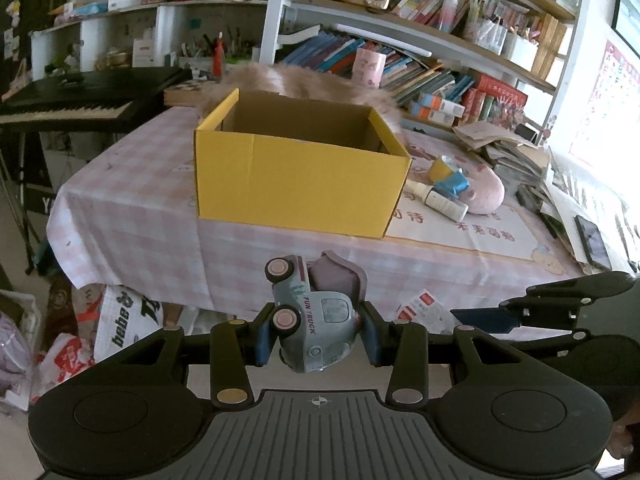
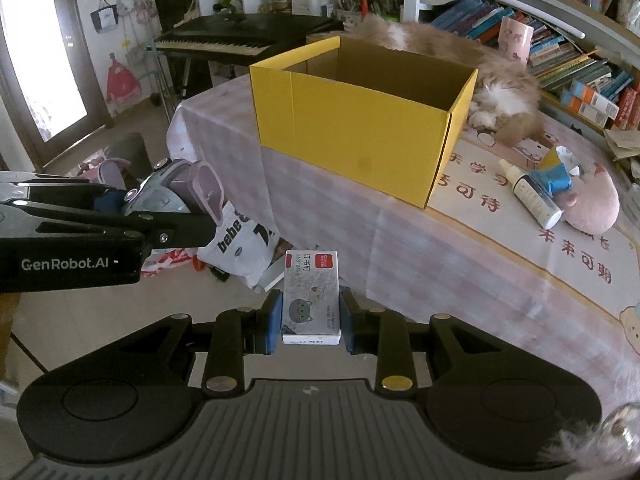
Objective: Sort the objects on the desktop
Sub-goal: 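Lift the card box with the right tool while the left tool carries the toy car toward the yellow box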
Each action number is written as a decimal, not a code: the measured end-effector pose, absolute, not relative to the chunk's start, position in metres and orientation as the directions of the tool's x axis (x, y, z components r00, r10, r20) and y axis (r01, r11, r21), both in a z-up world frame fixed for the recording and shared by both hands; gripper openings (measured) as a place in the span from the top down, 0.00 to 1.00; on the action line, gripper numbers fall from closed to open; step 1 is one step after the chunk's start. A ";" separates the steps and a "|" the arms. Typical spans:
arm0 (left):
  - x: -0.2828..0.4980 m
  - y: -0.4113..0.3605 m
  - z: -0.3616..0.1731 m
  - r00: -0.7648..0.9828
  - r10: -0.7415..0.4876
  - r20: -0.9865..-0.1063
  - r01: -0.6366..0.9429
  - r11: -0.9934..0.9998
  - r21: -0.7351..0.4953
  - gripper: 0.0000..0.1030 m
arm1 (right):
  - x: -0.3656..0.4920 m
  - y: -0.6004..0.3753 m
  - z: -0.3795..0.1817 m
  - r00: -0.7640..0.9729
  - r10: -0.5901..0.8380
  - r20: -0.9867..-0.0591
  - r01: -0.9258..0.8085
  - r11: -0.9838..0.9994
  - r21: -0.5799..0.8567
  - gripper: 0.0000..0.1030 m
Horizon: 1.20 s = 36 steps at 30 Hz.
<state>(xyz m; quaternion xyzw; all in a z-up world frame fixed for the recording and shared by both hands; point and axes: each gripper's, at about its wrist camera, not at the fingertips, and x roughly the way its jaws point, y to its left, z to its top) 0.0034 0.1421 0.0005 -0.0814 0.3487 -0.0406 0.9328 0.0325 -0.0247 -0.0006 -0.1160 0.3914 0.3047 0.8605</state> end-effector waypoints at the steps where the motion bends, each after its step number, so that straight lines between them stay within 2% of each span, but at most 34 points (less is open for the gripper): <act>1: 0.004 0.142 0.000 0.752 -0.136 -0.645 0.022 0.983 -0.182 0.60 | 0.033 -0.024 0.000 0.508 0.432 -0.745 -0.616 0.787 0.036 0.73; 18: 0.048 0.142 0.008 0.749 -0.097 -0.656 -0.003 0.989 -0.149 0.60 | 0.090 -0.021 0.004 0.479 0.463 -0.746 -0.638 0.767 0.066 0.73; 31: 0.140 0.160 0.052 0.830 -0.032 -0.557 -0.052 0.990 -0.133 0.60 | 0.185 -0.016 0.055 0.507 0.566 -0.650 -0.695 0.714 0.080 0.73; 36: 0.188 0.161 0.053 0.814 -0.034 -0.580 -0.044 0.992 -0.120 0.60 | 0.235 -0.008 0.064 0.528 0.575 -0.625 -0.727 0.686 0.016 0.73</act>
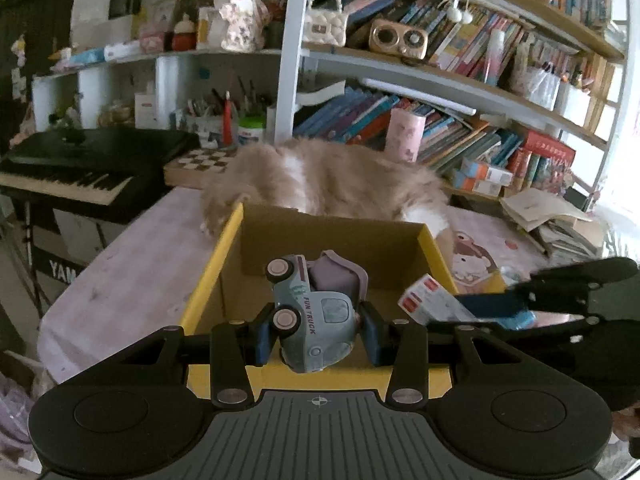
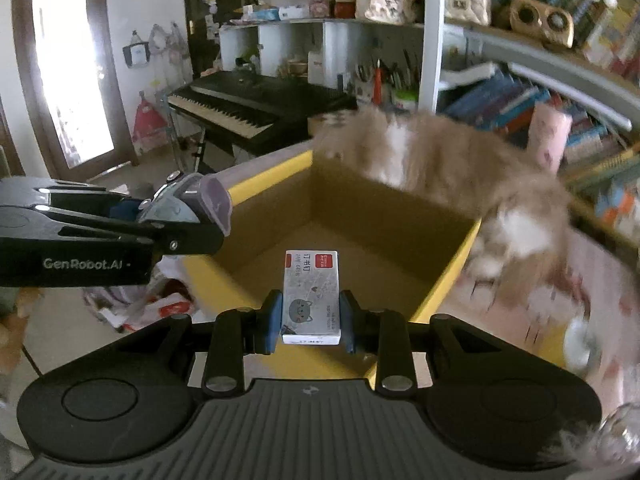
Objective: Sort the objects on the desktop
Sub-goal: 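Lift the card box with the right tool while the left tool carries the toy car toward the yellow box, then open the left tool over the yellow box while the right tool releases the card box inside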
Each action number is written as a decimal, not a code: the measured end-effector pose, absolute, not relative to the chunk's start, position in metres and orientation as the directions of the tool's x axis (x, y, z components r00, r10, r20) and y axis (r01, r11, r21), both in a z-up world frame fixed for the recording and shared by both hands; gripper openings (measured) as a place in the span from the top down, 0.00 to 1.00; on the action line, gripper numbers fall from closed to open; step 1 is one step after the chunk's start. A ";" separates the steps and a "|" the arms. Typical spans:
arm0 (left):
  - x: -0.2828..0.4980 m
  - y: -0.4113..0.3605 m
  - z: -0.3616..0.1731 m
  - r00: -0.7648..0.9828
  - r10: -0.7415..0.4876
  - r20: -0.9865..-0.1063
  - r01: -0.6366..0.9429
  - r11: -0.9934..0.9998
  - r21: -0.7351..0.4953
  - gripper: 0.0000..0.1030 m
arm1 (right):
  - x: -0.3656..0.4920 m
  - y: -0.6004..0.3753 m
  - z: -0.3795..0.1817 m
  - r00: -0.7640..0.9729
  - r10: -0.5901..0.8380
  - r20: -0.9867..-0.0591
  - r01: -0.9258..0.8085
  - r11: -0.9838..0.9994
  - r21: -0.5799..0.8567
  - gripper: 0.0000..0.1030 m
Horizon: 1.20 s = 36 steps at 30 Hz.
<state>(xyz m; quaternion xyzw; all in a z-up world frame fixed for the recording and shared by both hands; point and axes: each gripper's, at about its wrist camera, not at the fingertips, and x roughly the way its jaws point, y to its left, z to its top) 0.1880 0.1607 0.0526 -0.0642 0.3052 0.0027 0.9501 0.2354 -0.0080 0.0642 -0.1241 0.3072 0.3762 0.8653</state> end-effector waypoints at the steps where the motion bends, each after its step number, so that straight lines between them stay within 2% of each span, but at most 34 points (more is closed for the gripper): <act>1: 0.197 0.161 0.051 0.805 -0.041 -0.592 -0.041 0.991 -0.124 0.60 | 0.247 -0.005 0.063 0.530 0.570 -0.628 -0.732 0.682 0.002 0.73; 15: 0.309 0.154 -0.001 0.626 0.053 -0.778 0.040 0.994 0.100 0.59 | 0.351 0.056 -0.003 0.422 0.425 -0.801 -0.857 0.475 -0.199 0.73; 24: 0.321 0.158 -0.014 0.587 0.094 -0.804 0.012 0.992 0.124 0.58 | 0.363 0.069 -0.017 0.397 0.388 -0.832 -0.885 0.401 -0.236 0.73; 25: 0.320 0.157 -0.013 0.591 0.103 -0.800 0.012 0.991 0.136 0.54 | 0.364 0.070 -0.017 0.398 0.387 -0.832 -0.884 0.402 -0.237 0.73; 26: 0.320 0.156 -0.013 0.592 0.108 -0.798 0.013 0.990 0.144 0.42 | 0.364 0.070 -0.016 0.402 0.388 -0.829 -0.883 0.404 -0.239 0.72; 27: 0.319 0.155 -0.011 0.595 0.114 -0.796 0.010 0.989 0.149 0.35 | 0.364 0.070 -0.015 0.407 0.394 -0.824 -0.881 0.407 -0.240 0.70; 28: 0.317 0.154 -0.009 0.606 0.125 -0.786 0.003 0.987 0.160 0.31 | 0.364 0.070 -0.014 0.416 0.398 -0.818 -0.877 0.413 -0.245 0.63; 36: 0.283 0.145 0.031 0.729 0.130 -0.672 -0.006 0.983 0.184 0.21 | 0.352 0.049 0.017 0.470 0.453 -0.757 -0.848 0.471 -0.244 0.59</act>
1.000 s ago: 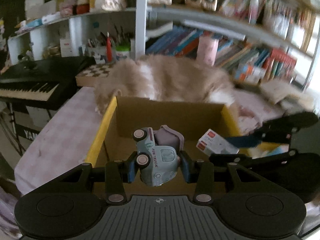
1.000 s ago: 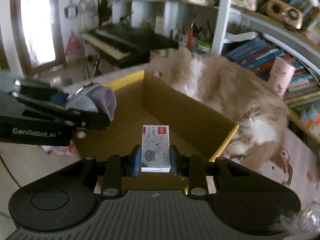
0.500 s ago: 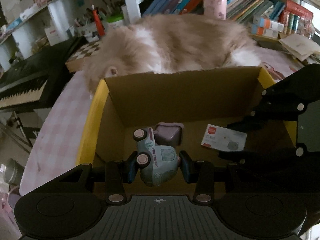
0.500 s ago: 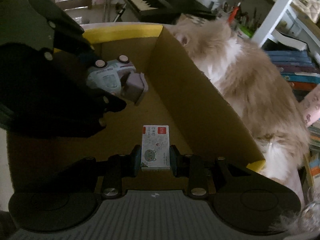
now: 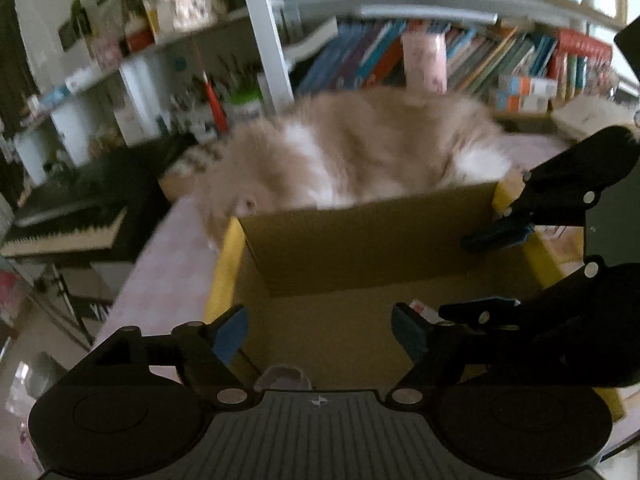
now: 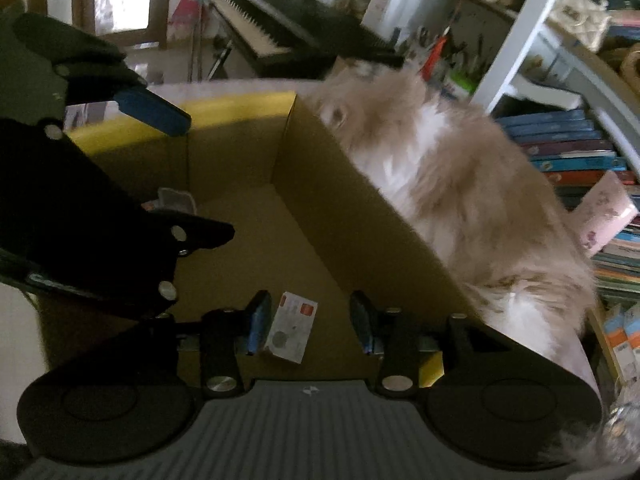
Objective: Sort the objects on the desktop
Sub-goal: 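Open the left tool over the yellow box while the right tool releases the card box inside, then withdraw both tools from the yellow box back toward the remaining objects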
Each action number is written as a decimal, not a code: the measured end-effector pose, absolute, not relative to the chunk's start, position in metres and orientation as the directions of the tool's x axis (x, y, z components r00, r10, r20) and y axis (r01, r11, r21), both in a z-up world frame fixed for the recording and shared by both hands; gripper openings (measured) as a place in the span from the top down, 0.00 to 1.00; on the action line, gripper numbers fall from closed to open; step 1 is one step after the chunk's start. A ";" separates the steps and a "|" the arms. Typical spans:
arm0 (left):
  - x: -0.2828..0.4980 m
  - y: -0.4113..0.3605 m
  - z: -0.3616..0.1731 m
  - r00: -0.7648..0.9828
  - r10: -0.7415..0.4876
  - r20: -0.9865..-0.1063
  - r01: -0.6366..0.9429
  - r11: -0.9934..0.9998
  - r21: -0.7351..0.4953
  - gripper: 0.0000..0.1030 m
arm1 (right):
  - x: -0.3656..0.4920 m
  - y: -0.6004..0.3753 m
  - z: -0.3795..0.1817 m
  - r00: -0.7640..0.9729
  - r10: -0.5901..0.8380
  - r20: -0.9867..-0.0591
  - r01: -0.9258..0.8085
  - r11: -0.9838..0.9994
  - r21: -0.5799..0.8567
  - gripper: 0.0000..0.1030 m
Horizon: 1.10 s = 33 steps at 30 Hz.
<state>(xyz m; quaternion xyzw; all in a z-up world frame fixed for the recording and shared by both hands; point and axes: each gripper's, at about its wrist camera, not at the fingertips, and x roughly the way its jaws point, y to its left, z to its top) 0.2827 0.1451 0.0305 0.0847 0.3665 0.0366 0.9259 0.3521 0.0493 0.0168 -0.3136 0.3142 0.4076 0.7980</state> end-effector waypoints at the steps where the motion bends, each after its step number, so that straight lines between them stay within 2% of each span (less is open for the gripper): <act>1: 0.275 0.143 0.036 0.746 0.127 -0.654 -0.007 0.983 0.183 0.20 | 0.349 0.045 0.021 0.478 0.462 -0.747 -0.843 0.481 -0.242 0.59; 7: 0.233 0.137 0.059 0.812 0.109 -0.573 -0.028 0.988 0.149 0.14 | 0.316 0.012 0.052 0.527 0.524 -0.669 -0.807 0.556 -0.200 0.57; 16: 0.175 0.140 0.068 0.848 0.096 -0.522 -0.082 0.995 0.050 0.12 | 0.254 -0.030 0.074 0.624 0.528 -0.576 -0.703 0.701 -0.119 0.56; 23: 0.121 0.139 0.064 0.853 0.091 -0.513 -0.081 0.996 0.041 0.08 | 0.191 -0.052 0.065 0.715 0.457 -0.529 -0.574 0.815 -0.073 0.56; 33: 0.055 0.128 0.051 0.862 0.091 -0.499 -0.106 0.994 -0.001 0.07 | 0.100 -0.083 0.034 0.787 0.282 -0.549 -0.349 0.937 -0.019 0.56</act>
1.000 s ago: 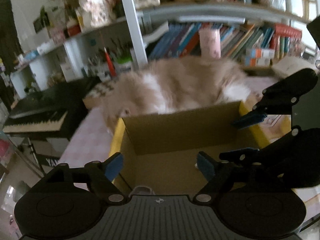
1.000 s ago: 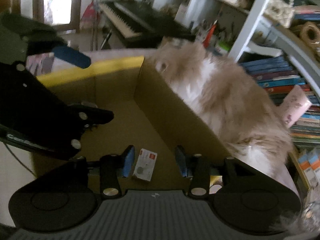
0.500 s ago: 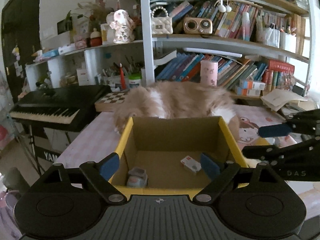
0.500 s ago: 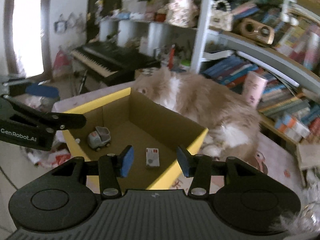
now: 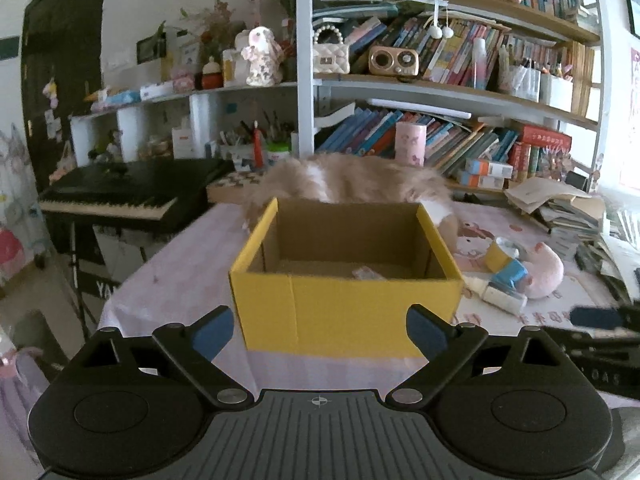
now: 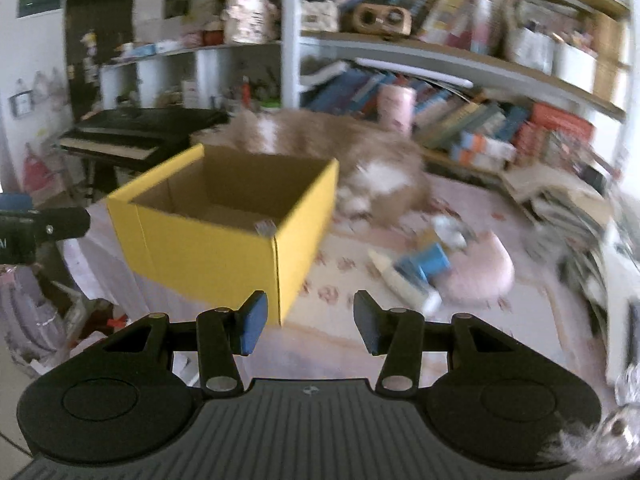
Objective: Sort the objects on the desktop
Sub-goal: 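Withdraw both tools from the yellow box back toward the remaining objects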
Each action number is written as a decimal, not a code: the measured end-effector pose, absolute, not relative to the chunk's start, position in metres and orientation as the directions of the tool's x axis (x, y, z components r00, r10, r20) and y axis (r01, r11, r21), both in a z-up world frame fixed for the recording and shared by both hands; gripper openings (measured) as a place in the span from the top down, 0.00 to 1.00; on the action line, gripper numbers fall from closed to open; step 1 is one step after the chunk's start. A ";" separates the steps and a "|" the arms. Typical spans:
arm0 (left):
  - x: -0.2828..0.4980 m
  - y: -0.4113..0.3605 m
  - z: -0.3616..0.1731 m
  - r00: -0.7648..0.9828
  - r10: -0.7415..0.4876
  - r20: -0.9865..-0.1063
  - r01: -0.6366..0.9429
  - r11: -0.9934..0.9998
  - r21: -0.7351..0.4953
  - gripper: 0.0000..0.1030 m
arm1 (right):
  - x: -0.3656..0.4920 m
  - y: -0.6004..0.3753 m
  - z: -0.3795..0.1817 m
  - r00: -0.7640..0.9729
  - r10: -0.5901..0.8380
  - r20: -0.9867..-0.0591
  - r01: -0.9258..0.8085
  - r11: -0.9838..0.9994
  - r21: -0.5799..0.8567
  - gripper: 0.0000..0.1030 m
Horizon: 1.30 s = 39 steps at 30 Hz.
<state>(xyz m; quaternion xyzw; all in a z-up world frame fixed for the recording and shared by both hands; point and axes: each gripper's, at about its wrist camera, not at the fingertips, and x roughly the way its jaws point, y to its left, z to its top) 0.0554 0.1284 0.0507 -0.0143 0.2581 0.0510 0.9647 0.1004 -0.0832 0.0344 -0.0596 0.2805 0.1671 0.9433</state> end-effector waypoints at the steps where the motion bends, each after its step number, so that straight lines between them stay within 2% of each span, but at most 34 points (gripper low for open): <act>1: 0.051 0.127 0.048 0.859 0.086 -0.504 -0.106 0.994 -0.012 0.07 | 0.090 -0.086 0.030 0.789 0.262 -0.556 -0.326 0.945 -0.016 0.56; 8: 0.021 0.116 0.028 0.835 0.042 -0.548 -0.075 0.996 -0.038 0.07 | 0.044 -0.101 0.012 0.794 0.167 -0.584 -0.218 0.976 -0.019 0.56; 16: 0.010 0.107 0.017 0.815 0.000 -0.580 -0.024 0.999 -0.034 0.07 | 0.022 -0.104 0.006 0.788 0.123 -0.604 -0.155 0.988 0.000 0.53; 21: 0.010 0.106 0.015 0.806 -0.029 -0.592 -0.006 0.998 -0.057 0.07 | 0.018 -0.108 0.006 0.791 0.093 -0.605 -0.119 0.993 -0.003 0.47; 32: 0.013 0.085 0.006 0.786 -0.102 -0.610 0.082 0.995 -0.059 0.07 | 0.020 -0.123 0.004 0.776 0.032 -0.630 -0.057 0.998 -0.020 0.28; 39: 0.024 0.071 0.003 0.770 -0.147 -0.621 0.130 0.989 -0.073 0.07 | 0.023 -0.131 0.002 0.771 0.001 -0.637 -0.039 0.998 -0.045 0.22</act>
